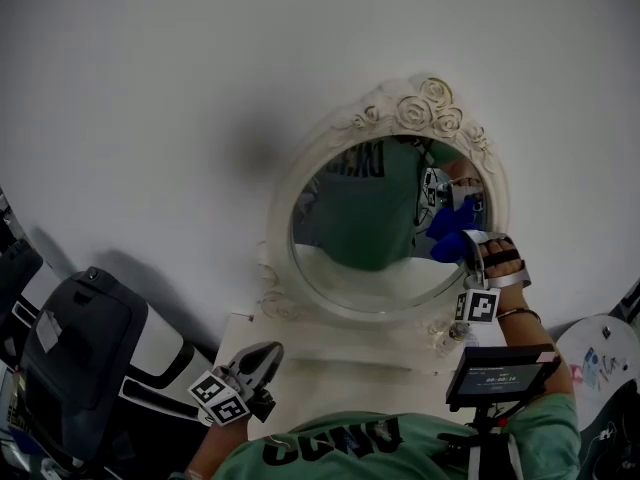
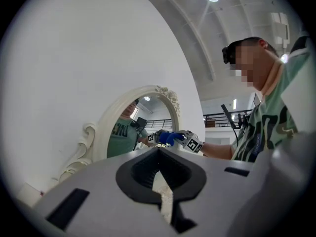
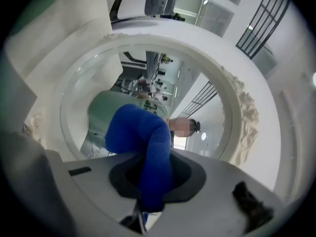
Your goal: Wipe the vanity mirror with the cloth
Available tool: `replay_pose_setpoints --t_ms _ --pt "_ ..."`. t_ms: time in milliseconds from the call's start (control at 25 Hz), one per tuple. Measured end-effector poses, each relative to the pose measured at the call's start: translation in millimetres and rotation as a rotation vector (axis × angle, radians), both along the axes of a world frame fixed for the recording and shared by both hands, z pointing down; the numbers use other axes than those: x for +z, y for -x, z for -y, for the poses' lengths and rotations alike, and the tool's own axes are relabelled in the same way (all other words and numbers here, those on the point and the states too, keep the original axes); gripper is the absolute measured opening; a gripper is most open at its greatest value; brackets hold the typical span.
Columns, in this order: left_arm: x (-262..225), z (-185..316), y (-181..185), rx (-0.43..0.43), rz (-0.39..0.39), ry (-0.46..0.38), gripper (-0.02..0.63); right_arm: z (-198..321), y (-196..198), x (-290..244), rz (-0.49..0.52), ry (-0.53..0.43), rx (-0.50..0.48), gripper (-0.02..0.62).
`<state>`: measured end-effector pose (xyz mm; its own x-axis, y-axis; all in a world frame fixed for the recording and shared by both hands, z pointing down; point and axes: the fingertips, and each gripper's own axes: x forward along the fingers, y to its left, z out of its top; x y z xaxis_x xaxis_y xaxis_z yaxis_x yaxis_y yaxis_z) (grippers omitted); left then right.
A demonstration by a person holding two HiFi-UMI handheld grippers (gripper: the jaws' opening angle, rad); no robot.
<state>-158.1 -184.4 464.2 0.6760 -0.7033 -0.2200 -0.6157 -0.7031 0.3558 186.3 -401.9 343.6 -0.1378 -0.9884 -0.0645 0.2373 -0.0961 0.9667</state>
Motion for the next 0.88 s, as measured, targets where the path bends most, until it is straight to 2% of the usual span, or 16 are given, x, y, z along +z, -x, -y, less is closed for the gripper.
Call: replay_pose_setpoints --t_ms 160,280,360,480,640,760,880 --pt "6 -10 26 -0.061 -0.015 0.012 0.0 -7 126 -4 -0.011 -0.015 -0.251 0.049" --pt "9 -20 42 -0.096 -0.023 0.015 0.0 -9 221 -2 -0.027 -0.022 -0.404 0.049" --pt "11 -26 55 -0.122 -0.025 0.017 0.0 -10 272 0 -0.045 -0.032 -0.474 0.049" --pt "12 -36 75 -0.165 -0.028 0.018 0.0 -6 326 4 -0.077 -0.03 -0.529 0.049" --pt "17 -44 95 -0.21 -0.036 0.027 0.0 7 353 10 -0.107 -0.011 -0.531 0.051" --pt "20 -42 98 -0.211 -0.039 0.035 0.0 10 350 14 -0.125 -0.031 -0.537 0.05" --pt "15 -34 84 -0.174 -0.032 0.028 0.0 12 333 18 -0.125 -0.019 -0.522 0.049"
